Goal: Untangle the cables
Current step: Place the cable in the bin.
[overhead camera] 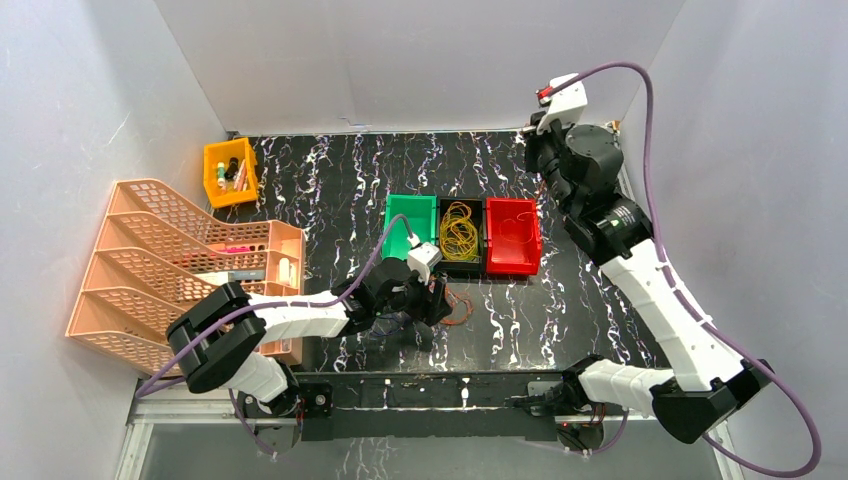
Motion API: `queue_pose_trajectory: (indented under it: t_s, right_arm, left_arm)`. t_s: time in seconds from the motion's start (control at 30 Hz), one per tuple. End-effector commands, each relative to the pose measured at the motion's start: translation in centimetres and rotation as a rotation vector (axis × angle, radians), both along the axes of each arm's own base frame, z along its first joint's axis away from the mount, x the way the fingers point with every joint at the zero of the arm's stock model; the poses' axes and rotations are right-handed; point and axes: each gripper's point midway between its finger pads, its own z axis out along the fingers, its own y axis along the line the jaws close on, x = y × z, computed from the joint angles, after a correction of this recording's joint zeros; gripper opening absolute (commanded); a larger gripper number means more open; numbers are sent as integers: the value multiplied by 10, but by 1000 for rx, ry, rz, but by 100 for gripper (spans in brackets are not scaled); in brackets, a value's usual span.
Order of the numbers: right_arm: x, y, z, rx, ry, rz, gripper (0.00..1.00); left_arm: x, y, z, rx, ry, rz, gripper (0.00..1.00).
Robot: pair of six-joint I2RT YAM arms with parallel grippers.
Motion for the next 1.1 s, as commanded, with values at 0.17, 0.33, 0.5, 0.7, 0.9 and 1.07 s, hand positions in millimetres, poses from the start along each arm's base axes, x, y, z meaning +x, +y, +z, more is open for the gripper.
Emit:
queue_pose_trajectory:
  t_s: [0.17,0.33,0.5,0.7,0.9,1.07]
  right_arm:
    - [14,-7,-19,70,10,-30,0]
    - [25,-10,-53,93,81,-30,0]
    - [36,-18,-96,135,177,-38,0]
    - [49,-18,-143,177,280,-12,0]
    - [57,-13,-174,205,349,18,0]
    - [61,-7,-194,229,388,49,0]
  left_arm:
    - [1,-1,11,-11,-28,-6,63]
    - [-1,1,10,-12,-23,0,63]
    - [-1,3,7,-3,-18,6,63]
    - [0,4,9,-5,-21,15,63]
    - [-1,8,10,1,-23,23,63]
    - [-1,9,11,4,-21,23,63]
